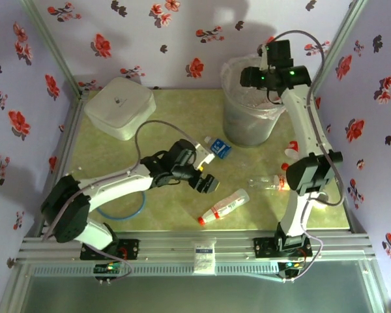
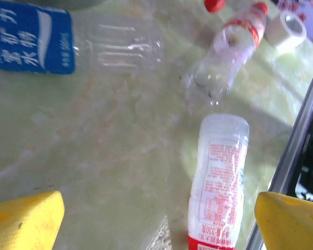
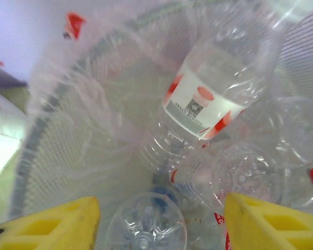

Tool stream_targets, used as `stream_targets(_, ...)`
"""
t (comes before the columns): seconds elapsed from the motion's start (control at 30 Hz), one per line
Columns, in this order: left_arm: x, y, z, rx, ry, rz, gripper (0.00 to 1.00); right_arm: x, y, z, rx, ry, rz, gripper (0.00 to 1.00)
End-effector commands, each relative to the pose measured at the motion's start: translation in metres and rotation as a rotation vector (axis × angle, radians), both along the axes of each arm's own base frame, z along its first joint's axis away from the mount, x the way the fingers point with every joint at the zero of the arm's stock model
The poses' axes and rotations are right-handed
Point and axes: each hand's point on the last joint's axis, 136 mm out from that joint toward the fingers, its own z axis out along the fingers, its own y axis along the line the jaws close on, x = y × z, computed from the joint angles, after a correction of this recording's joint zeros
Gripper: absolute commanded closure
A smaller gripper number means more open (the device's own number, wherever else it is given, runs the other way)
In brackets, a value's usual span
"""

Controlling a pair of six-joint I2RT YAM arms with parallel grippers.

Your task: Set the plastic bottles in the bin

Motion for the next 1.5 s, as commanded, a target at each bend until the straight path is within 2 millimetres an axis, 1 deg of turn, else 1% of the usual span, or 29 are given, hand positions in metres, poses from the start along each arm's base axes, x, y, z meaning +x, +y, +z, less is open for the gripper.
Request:
stream_targets(0.0,-0.029,-0.006,-0.014,0.099,0.026,-0.150,0.06,-0.029,-0.025,0.037,0.025,-0.051,-0.057,0.23)
stream_targets(0.1,-0.047,-0.009,-0.025,0.154,0.056,-0.223,0.05,-0.050,-0.030,0.038,0.059,-0.047,-0.063,0.15)
stream_targets(0.2,-0.066,-0.012,-0.036,0.201,0.077,-0.288,0.03,-0.070,-0.034,0.031,0.073,-0.036,-0.066,0.09)
stream_targets(0.33,-0.094,-0.014,-0.052,0.263,0.113,-0.365,0.02,-0.091,-0.039,0.016,0.104,-0.008,-0.075,0.05)
stream_targets(0.4,-0.104,-0.014,-0.061,0.287,0.129,-0.386,0.02,-0.099,-0.042,0.013,0.119,-0.004,-0.080,0.05)
stream_targets(0.47,-0.109,-0.016,-0.068,0.306,0.135,-0.394,0.02,-0.104,-0.043,0.009,0.134,0.003,-0.084,0.04)
stream_targets(0.57,-0.108,-0.019,-0.078,0.338,0.130,-0.382,0.04,-0.114,-0.041,0.011,0.160,-0.001,-0.072,0.05)
stream_targets(0.67,-0.102,-0.022,-0.087,0.374,0.114,-0.366,0.10,-0.125,-0.037,0.020,0.194,-0.022,-0.053,0.05)
stream_targets(0.8,-0.098,-0.021,-0.099,0.418,0.107,-0.353,0.21,-0.142,-0.040,0.035,0.219,-0.062,-0.050,0.05)
stream_targets(0.87,-0.094,-0.019,-0.102,0.437,0.094,-0.342,0.29,-0.149,-0.043,0.038,0.231,-0.076,-0.050,0.05)
stream_targets(0.93,-0.091,-0.018,-0.104,0.449,0.079,-0.329,0.33,-0.157,-0.042,0.041,0.250,-0.093,-0.039,0.05)
stream_targets(1.07,-0.084,-0.017,-0.103,0.465,0.055,-0.309,0.39,-0.165,-0.039,0.042,0.288,-0.107,-0.018,0.05)
stream_targets(1.13,-0.082,-0.016,-0.102,0.466,0.048,-0.300,0.46,-0.167,-0.035,0.043,0.316,-0.110,0.002,0.05)
stream_targets(1.23,-0.078,-0.015,-0.101,0.464,0.048,-0.282,0.51,-0.169,-0.028,0.047,0.357,-0.116,0.033,0.05)
stream_targets(1.27,-0.077,-0.015,-0.100,0.459,0.049,-0.275,0.52,-0.169,-0.027,0.047,0.363,-0.116,0.039,0.05)
stream_targets(1.3,-0.075,-0.014,-0.098,0.454,0.049,-0.266,0.55,-0.170,-0.026,0.047,0.370,-0.116,0.045,0.05)
stream_targets(1.33,-0.074,-0.014,-0.097,0.448,0.047,-0.260,0.56,-0.170,-0.025,0.047,0.373,-0.119,0.048,0.05)
stream_targets(1.4,-0.072,-0.012,-0.093,0.437,0.045,-0.247,0.57,-0.169,-0.024,0.047,0.380,-0.115,0.052,0.05)
stream_targets(1.43,-0.070,-0.010,-0.091,0.430,0.040,-0.239,0.60,-0.170,-0.023,0.047,0.385,-0.114,0.057,0.05)
stream_targets(1.47,-0.068,-0.008,-0.088,0.425,0.036,-0.228,0.61,-0.170,-0.022,0.047,0.390,-0.115,0.060,0.05)
